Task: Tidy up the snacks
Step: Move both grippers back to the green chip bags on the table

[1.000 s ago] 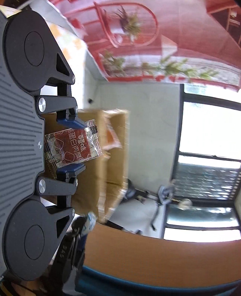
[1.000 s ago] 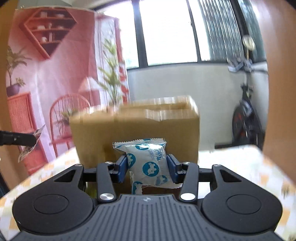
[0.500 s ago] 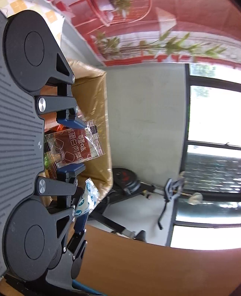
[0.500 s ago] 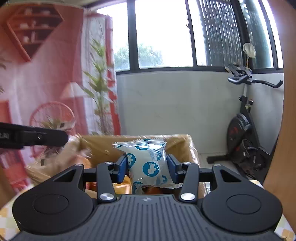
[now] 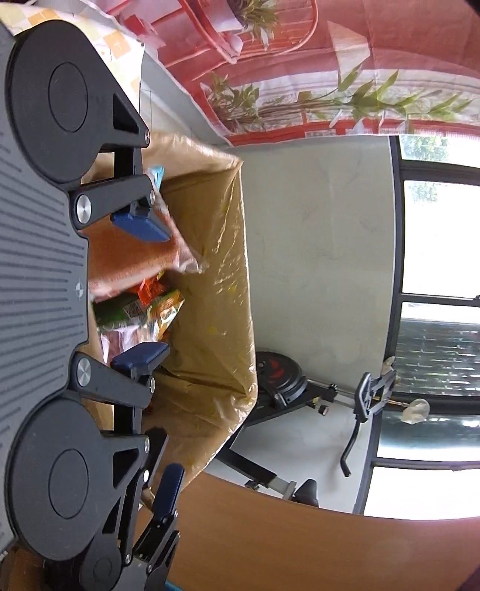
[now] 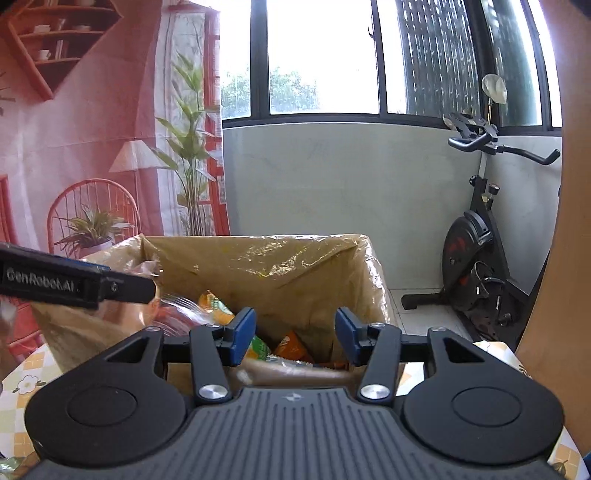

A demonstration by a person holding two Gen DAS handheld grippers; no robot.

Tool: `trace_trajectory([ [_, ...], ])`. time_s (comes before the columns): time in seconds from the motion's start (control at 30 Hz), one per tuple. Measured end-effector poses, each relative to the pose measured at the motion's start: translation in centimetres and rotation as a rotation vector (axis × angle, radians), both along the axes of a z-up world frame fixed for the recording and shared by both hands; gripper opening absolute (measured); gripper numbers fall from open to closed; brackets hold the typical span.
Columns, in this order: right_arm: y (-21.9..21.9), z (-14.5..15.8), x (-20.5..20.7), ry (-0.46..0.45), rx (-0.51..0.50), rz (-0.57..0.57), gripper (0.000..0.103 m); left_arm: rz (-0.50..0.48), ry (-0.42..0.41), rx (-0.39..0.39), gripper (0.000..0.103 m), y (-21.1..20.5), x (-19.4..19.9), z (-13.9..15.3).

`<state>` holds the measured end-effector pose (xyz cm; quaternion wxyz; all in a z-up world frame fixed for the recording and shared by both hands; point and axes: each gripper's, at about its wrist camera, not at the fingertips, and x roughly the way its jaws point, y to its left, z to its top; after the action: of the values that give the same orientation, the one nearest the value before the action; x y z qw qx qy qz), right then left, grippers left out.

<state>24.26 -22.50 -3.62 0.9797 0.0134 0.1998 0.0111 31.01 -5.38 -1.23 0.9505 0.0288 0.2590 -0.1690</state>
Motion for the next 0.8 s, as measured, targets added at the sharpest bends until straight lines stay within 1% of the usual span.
trace_trajectory([
  [0.2,0.4,0.8,-3.5,-0.053,0.060,0.006,0.052,0.012,-0.030,-0.001,0.063,3.3,-3.6,1.9],
  [0.37,0.8,1.0,-6.5,-0.082,0.124,0.032,0.052,0.040,-0.006,-0.039,0.063,7.8,-6.8,1.9],
  [0.47,1.2,0.3,-7.8,-0.068,0.154,0.054,0.052,0.058,0.043,-0.066,0.063,10.3,-8.4,0.6],
  [0.57,2.0,-0.9,-8.8,-0.044,0.171,0.067,0.052,0.086,0.090,-0.060,0.063,12.0,-9.5,-1.2],
  [0.7,3.0,-3.0,-9.3,0.015,0.216,0.082,0.052,0.106,0.165,-0.090,0.063,13.2,-10.3,-3.7],
  [0.8,4.3,-4.4,-9.1,0.074,0.233,0.114,0.052,0.114,0.207,-0.121,0.063,13.3,-10.4,-5.4],
])
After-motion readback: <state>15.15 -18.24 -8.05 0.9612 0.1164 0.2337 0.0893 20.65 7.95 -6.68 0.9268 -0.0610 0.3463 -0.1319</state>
